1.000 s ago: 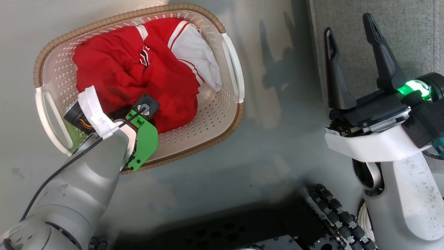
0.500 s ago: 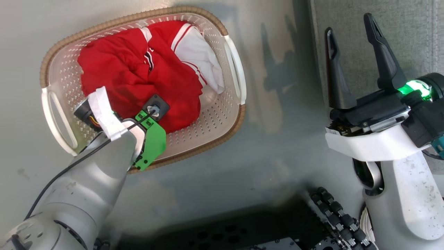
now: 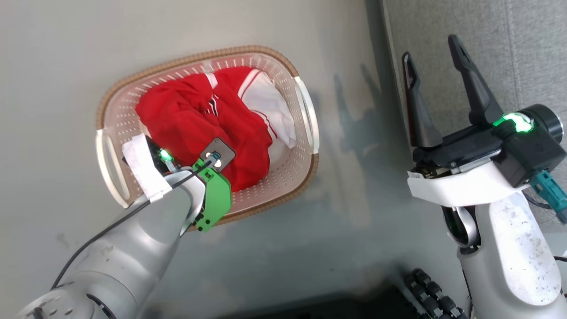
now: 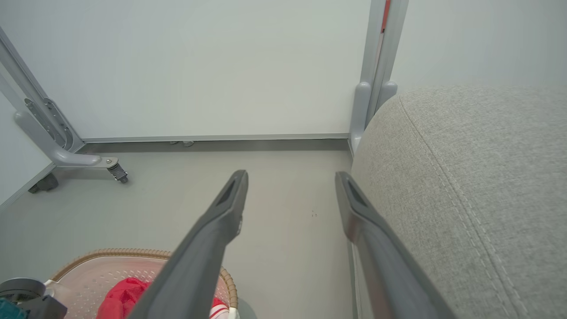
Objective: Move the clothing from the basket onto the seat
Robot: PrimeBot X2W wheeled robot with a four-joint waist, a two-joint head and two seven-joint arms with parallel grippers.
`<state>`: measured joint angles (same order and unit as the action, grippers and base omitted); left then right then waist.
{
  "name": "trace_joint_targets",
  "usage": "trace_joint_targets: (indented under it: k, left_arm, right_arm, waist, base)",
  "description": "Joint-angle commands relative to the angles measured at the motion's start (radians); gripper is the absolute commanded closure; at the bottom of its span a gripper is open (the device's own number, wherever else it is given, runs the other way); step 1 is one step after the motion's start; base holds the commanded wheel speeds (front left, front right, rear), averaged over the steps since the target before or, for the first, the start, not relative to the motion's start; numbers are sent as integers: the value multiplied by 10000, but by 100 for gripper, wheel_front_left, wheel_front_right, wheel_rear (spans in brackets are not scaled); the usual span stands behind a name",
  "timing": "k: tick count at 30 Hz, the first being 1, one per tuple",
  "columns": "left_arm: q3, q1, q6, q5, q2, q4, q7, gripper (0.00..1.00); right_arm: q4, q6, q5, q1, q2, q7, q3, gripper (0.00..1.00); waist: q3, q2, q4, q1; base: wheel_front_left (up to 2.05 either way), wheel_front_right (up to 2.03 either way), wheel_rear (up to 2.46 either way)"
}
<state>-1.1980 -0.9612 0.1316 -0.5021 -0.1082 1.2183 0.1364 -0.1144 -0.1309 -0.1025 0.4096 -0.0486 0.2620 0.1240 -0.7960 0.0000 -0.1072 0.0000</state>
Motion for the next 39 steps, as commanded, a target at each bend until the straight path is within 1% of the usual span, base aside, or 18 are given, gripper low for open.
trace_joint_targets:
  k: [1, 9, 14, 18, 23, 29, 39]
  left_arm:
    - [-65, 193, -22, -158, 51, -66, 139, 100]
    - [-256, 654, -22, -884, 131, -426, 915, 100]
    - [-307, 901, -22, -1238, 155, -745, 1224, 100]
    - [-113, 1024, -22, -1517, 133, -1188, 1294, 100]
    - [673, 1332, -35, -1331, -181, -2342, 1290, 100]
    - [2002, 1892, -166, -818, -411, -3857, 1293, 100]
    - [4066, 2797, -166, 115, -424, -6009, 1295, 100]
  right_arm:
    - [94, 3, 90, -170, -33, 46, -4, 0]
    - [505, 3, 141, -512, -34, 46, -4, 0]
    - [720, 3, 154, -824, -33, 46, -68, 0]
    - [881, 3, 141, -1093, -33, 46, -82, 0]
    - [1061, 3, 92, -1411, -35, 44, -76, 0]
    - [1259, 3, 0, -1761, -35, 46, -109, 0]
    - [1431, 3, -120, -2321, -35, 44, -42, 0]
  waist:
    - [833, 0, 332, 0]
    - [2131, 0, 628, 0]
    - [2905, 0, 864, 0]
    - [3473, 0, 1070, 0]
    - [4108, 0, 1275, 0]
    - [4851, 0, 1455, 0]
    - [5836, 0, 1608, 0]
  base:
    - [0, 0, 0]
    - [0, 0, 0]
    - [0, 0, 0]
    - [0, 0, 0]
    - [0, 0, 0]
    - [0, 0, 0]
    - [0, 0, 0]
